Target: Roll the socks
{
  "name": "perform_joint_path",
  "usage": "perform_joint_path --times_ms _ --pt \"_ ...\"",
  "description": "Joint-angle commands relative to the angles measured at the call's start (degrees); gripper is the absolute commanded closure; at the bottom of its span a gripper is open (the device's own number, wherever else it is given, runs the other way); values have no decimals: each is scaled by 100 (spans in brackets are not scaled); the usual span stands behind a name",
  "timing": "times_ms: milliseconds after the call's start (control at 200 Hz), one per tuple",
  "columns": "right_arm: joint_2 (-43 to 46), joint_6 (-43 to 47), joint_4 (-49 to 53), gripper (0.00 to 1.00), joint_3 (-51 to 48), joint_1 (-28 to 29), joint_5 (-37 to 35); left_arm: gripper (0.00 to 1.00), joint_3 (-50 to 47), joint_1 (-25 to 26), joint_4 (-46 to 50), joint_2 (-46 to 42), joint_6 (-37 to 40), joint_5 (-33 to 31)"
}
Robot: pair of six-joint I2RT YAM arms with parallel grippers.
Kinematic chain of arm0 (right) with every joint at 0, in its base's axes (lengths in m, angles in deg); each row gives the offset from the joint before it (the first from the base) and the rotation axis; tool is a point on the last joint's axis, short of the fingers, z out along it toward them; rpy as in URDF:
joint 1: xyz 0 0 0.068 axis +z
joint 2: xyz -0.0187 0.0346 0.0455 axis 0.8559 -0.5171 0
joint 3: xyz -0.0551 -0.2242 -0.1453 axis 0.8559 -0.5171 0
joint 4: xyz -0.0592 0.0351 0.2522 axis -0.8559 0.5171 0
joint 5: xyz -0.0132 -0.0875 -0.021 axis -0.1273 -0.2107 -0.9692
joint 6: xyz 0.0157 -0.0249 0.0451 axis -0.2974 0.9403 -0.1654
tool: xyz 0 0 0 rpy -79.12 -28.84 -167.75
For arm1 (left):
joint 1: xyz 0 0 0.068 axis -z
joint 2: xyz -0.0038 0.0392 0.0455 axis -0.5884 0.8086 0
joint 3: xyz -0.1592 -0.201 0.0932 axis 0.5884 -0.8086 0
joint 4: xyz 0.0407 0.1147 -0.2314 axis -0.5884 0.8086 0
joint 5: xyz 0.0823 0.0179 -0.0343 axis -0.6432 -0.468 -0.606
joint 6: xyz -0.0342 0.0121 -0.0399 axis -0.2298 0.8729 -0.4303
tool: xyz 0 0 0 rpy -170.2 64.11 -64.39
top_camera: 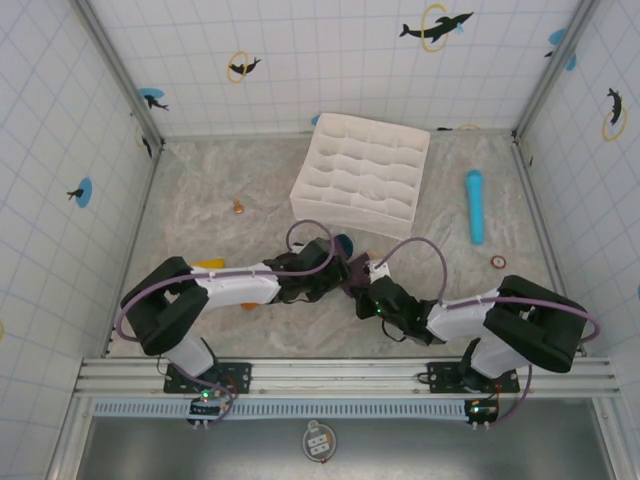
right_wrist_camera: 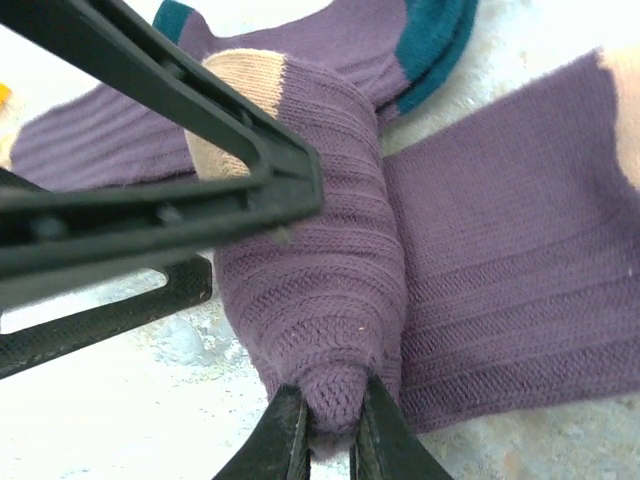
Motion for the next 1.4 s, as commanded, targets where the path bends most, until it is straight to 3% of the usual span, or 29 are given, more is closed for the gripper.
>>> perform_joint_path --times_ms 0,335,941,1211,1396 --pt "-101 -816 809 100 -521 -214 628 15 0 18 115 -219 200 -255" --pt "36 -2178 562 100 -981 -778 1670 17 -29 21 133 -221 516 -343" --pt "-710 -1310 3074 100 1000 -1006 2044 24 140 21 141 108 1329 -440" --pt "-799 -1170 3432 100 1355 -1038 2063 27 308 -116 238 336 1598 -599" --pt "-714 -1088 3468 100 1405 -1075 2070 36 404 -315 322 422 1771 -598"
